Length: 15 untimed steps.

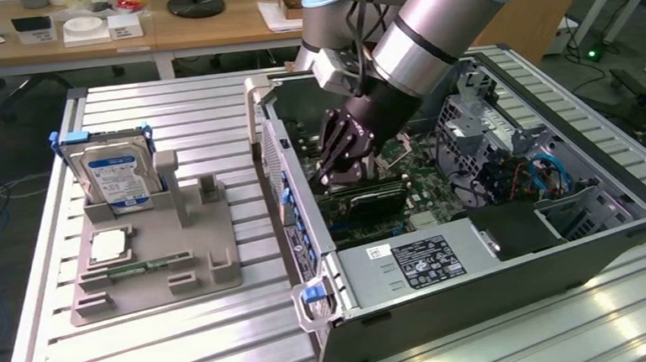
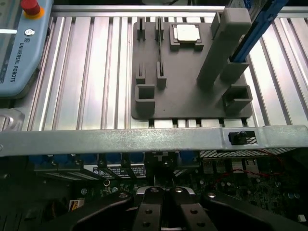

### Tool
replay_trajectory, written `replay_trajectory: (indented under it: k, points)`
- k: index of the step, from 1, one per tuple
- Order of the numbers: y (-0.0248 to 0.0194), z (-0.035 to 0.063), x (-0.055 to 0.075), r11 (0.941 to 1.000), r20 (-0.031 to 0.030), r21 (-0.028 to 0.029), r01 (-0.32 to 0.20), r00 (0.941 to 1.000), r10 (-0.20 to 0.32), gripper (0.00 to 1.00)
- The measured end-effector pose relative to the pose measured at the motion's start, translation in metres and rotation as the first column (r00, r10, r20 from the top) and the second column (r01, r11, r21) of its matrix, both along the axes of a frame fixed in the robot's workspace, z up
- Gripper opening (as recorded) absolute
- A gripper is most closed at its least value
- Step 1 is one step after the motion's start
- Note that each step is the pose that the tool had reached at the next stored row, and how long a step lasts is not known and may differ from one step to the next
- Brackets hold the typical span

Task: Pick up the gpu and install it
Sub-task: 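Press down on the gpu until it lock into place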

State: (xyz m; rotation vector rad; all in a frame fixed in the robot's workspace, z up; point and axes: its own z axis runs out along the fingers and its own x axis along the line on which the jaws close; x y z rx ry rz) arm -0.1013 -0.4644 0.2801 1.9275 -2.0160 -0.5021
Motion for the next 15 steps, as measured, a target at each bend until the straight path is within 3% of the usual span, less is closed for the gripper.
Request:
replay_trajectory:
  k: [8,15]
  points:
    - [0.0,-0.0034,-0.0013,1.0,-0.001,-0.0003,0.0,1.0,0.0,0.11]
    - [0.0045,-0.0063,0.0001,1.0,-0.0015,0.0026,0.0,1.0,0.0,0.11]
